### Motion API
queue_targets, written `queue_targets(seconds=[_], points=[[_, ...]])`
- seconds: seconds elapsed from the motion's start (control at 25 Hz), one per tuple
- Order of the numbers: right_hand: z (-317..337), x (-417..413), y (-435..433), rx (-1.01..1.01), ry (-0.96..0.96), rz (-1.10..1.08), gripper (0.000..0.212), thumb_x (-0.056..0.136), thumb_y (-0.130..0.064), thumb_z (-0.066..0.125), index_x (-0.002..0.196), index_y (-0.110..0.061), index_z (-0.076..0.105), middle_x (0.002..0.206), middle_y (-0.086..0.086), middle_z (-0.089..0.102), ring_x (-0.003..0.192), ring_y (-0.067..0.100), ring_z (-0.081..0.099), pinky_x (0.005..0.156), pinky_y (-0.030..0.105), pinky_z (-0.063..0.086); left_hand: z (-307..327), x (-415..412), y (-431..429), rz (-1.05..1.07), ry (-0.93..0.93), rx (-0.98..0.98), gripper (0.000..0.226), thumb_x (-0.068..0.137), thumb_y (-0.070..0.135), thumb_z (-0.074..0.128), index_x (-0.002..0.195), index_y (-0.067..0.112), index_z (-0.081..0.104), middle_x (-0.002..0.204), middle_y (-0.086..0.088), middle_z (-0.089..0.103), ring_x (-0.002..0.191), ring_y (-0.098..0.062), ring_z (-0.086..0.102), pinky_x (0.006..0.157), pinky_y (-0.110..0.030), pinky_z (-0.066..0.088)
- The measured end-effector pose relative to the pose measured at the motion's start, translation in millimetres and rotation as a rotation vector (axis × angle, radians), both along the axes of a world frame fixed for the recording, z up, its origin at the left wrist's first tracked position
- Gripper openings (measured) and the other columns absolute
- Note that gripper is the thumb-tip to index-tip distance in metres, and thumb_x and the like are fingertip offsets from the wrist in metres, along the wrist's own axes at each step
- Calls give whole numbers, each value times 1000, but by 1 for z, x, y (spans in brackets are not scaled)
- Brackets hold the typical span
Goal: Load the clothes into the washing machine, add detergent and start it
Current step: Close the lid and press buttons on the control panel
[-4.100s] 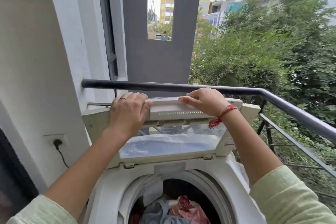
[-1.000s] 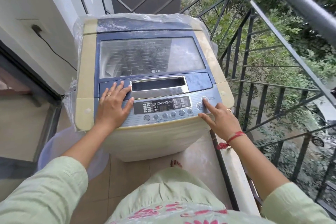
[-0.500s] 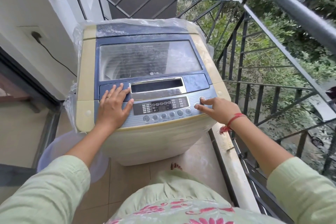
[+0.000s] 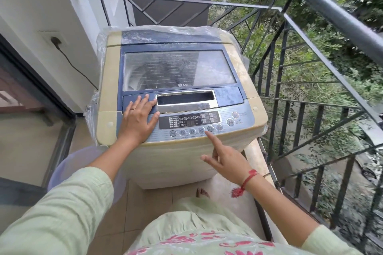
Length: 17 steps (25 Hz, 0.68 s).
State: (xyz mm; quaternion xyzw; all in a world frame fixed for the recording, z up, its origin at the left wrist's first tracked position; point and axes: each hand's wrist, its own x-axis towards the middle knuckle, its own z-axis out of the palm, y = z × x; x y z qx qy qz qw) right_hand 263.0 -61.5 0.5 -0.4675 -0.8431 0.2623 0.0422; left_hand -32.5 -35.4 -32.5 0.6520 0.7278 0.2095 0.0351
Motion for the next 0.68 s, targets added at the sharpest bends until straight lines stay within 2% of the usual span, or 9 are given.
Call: queue_targets(seconds=[0.24, 0.48, 0.56, 0.68], points=[[1, -60, -17, 93, -259, 203, 77, 93, -50, 42, 148, -31, -9, 93, 10, 67, 81, 31, 64, 61, 34, 43, 0, -1, 0, 9, -6, -5, 54, 91, 50, 31, 134, 22, 47, 149, -8, 37, 141, -26, 27, 115, -43, 15], [-1, -84, -17, 193, -362, 179, 83, 92, -54, 41, 147, -26, -16, 90, 8, 67, 75, 27, 65, 55, 29, 40, -1, -1, 1, 8, -14, 0, 54, 91, 50, 31, 135, 23, 47, 148, -7, 38, 141, -25, 27, 115, -43, 15], [2, -87, -16, 180, -380, 170, 85, 92, -53, 43, 147, -26, -16, 91, 8, 68, 77, 28, 65, 56, 29, 37, -1, -1, 1, 9, -16, 12, 50, 93, 47, 35, 135, 23, 46, 148, -7, 38, 141, -25, 28, 115, -42, 15], [7, -92, -15, 144, -397, 177, 87, 92, -50, 46, 148, -23, -15, 94, 9, 69, 83, 28, 65, 59, 30, 35, -1, -1, 1, 8, -23, 21, 53, 91, 50, 32, 135, 24, 47, 148, -7, 39, 141, -24, 28, 115, -42, 16]])
